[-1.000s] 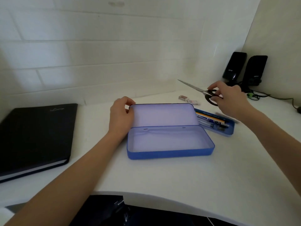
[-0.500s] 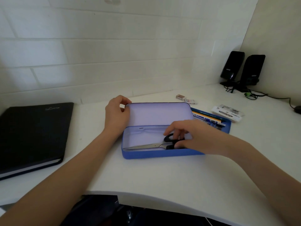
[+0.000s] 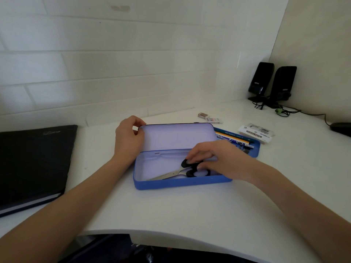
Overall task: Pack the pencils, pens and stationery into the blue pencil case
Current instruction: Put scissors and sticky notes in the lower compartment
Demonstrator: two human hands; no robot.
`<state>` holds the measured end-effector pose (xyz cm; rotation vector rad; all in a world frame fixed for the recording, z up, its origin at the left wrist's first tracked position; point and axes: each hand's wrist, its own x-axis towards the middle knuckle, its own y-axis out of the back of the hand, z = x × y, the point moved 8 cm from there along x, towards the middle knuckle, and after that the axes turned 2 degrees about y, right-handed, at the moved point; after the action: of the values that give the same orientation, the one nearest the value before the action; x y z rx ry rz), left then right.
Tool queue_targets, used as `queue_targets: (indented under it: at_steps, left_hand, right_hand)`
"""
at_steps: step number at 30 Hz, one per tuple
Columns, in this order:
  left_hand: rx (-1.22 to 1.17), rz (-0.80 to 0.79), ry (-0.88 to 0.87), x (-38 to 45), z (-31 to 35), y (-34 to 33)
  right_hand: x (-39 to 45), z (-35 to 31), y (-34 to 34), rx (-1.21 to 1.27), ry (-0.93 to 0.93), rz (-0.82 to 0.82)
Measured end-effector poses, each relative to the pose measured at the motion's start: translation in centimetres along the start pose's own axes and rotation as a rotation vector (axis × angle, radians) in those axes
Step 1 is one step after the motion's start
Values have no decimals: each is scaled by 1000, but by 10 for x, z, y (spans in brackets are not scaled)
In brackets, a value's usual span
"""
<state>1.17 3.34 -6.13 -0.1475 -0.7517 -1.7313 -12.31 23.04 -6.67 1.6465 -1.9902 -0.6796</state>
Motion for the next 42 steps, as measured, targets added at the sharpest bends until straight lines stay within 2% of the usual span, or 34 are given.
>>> queue_targets:
  at_steps: [3, 4, 6, 8, 9, 11, 13, 15, 24, 34, 42]
  left_hand:
    - [-22, -9, 15, 1, -1, -2]
    - [-30, -10, 20, 2, -2, -2]
    - [-47, -10, 32, 2, -2, -2]
    - [-61, -12, 47, 3, -2, -3]
    - [-64, -13, 57, 4, -2, -3]
    - [-65, -16, 69, 5, -1, -4]
    - [-66, -10, 75, 6, -1, -4]
    - [-72, -2, 77, 6, -1, -2]
    - [-75, -3, 90, 6, -4, -5]
    - [-59, -10, 78, 6, -1, -5]
    - [-47, -12, 70, 7, 0, -5]
  right_hand:
    - [3, -3, 7, 106, 49, 33]
    - [3, -4, 23, 138, 88, 127]
    - [-2, 4, 72, 108, 117, 442]
    - [-16, 31, 119, -95, 37, 740]
    - [-21, 51, 134, -228, -42, 807]
    - [-25, 101, 147, -430, -244, 760]
    - [-23, 141, 145, -492, -414, 614]
    - [-20, 159, 141, -511, -506, 509]
    - [-31, 158, 156, -563, -561, 539]
    - [-30, 158, 151, -556, -537, 562]
    - [-31, 160, 151, -536, -581, 528]
